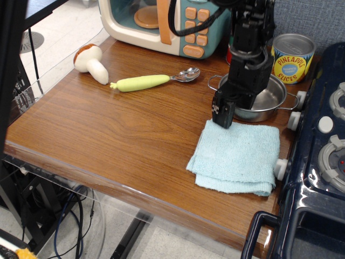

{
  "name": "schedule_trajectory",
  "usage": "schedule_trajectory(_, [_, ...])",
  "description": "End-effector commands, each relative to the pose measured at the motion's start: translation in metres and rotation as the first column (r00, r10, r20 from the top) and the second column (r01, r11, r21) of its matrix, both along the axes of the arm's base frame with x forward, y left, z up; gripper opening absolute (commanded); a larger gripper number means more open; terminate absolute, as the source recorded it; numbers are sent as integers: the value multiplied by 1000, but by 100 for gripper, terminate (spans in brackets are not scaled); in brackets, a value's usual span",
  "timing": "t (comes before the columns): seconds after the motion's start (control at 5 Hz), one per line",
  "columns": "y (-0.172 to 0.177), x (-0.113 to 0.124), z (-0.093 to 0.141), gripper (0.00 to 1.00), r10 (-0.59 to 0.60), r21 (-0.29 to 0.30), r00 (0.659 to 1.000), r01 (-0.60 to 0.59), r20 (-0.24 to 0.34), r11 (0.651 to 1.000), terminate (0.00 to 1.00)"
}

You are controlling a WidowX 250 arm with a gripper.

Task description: Place the metal pot in front of the mushroom

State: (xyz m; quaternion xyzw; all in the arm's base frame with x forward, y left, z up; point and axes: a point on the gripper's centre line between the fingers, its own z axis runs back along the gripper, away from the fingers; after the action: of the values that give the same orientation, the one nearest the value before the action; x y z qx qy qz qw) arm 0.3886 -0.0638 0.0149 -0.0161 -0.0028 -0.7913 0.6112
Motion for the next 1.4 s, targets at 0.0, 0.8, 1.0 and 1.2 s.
schedule_trajectory(0.0, [-2, 0, 20, 0, -23, -4, 997, 24, 76, 1000, 0])
schedule_trajectory(0.8, [-2, -1, 37, 0, -15, -36, 992, 20, 126, 999, 0])
schedule_trajectory(1.0, [-1, -4, 47, 0, 5, -43, 991, 1, 135, 999, 0])
schedule_trajectory(1.2, [6, -19, 70, 0, 172, -136, 966, -148, 191, 980, 0])
